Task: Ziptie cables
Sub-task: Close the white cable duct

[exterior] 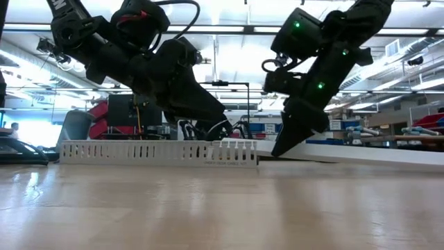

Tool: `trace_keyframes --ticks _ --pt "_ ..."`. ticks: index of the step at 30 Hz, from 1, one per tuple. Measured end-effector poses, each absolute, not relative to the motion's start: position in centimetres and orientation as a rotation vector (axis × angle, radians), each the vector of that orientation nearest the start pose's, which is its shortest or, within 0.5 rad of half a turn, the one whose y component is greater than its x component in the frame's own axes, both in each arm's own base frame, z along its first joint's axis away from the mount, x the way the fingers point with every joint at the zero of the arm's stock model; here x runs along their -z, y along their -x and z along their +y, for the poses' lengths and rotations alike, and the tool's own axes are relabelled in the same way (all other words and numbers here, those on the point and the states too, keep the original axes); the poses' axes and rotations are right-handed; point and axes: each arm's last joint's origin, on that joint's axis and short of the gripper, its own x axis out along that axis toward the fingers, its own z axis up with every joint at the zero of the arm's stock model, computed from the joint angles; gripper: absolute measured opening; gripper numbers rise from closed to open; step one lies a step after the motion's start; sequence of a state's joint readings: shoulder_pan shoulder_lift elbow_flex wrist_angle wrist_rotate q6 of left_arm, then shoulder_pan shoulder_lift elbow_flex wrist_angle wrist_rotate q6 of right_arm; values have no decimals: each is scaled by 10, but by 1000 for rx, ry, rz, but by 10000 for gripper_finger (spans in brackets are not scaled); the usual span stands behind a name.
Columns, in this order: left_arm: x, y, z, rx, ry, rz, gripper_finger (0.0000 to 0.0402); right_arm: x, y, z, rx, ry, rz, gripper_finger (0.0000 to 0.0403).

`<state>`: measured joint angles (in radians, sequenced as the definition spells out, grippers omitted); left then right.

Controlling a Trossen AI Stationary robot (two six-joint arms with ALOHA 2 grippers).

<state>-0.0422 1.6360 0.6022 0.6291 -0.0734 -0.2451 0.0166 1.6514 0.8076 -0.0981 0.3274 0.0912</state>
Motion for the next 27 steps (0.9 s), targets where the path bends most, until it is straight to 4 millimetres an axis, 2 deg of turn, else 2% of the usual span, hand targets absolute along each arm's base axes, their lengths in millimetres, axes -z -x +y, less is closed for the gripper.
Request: trace_keyframes --ticks 8,17,27 --pt "-148 -302 -11 -82 220 406 168 -150 -297 -5 330 71 972 213" --pt "-148 -302 -11 -83 220 412 168 -179 -286 -8 299 41 909 174" --pt "-146 -301 -12 -70 195 438 168 -181 -284 -9 282 42 914 129"
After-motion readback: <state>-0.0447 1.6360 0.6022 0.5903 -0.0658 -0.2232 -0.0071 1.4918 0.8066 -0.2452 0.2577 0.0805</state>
